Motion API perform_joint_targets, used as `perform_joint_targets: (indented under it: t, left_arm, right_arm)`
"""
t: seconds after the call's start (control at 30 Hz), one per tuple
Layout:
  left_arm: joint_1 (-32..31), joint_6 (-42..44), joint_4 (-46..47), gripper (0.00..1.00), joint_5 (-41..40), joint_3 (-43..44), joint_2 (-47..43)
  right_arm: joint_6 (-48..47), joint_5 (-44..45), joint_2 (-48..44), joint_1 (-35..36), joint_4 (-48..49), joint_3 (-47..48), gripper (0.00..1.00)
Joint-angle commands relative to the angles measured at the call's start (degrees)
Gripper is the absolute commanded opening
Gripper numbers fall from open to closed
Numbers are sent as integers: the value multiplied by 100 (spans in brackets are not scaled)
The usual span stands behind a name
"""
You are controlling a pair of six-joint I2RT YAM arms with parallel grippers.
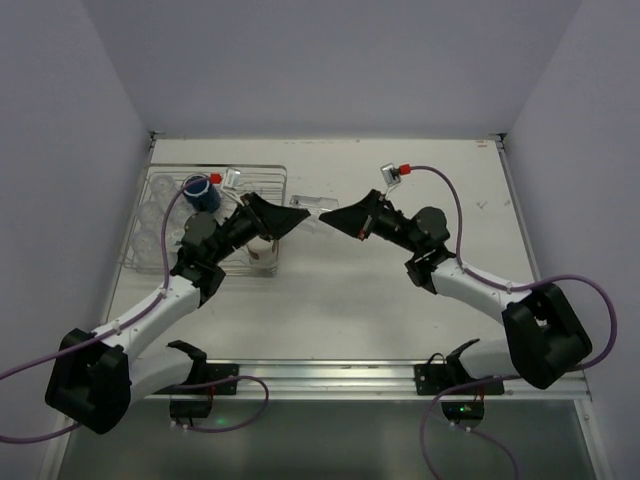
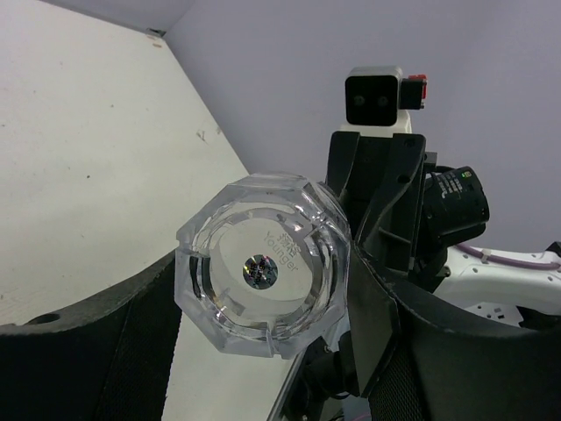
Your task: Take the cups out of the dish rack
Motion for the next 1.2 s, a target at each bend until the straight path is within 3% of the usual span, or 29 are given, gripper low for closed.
perform_joint_targets:
  t: [0.0,0.07,0.13,0.2,0.3,0.33,0.4,0.53,0.7,0.9,1.17]
  left_arm:
    - [-172,-23,476,26,-81,-3,45]
    - [-207,47,415,35,-98,5,28]
    - [-207,239,126,55,-133,84,-42]
    - [-207,721,-661,67,-256,381,-209]
    - [-207,1511,-1912,90,-616,848,-516]
    - [-207,1724,-2254,93,-721,988,-587]
    - [-198,2234,-3038,97,-1029,1288,-736]
    - [-198,3034,-4265,98,-1870,1481,-1149]
    - [-198,3869,-5455,97,-2427,1841,-1326]
    - [-198,4319,-6098,97,-3358,1896,-1589]
    - [-198,4345,-5852,97,-3535,1359,-1502]
  right_arm:
    - [285,1,180,40,839,245,21]
    - [286,123,180,40,655,237,8]
    - [33,237,14,31,323,175,0]
    - [-249,456,-188,-4,-99,123,0]
    - [-1197,868,-671,-31,-1705,428,0]
    - [-1748,1001,-829,-39,-2597,552,0]
    - [-2209,1308,-900,-57,-3315,868,0]
    - [-3471,1791,-648,-127,-5245,1615,0]
    - [-4844,2663,512,-127,-7663,3495,0]
    - [-5488,3287,2279,-110,-9098,5437,0]
    - [-5849,4008,3985,31,-10173,7283,0]
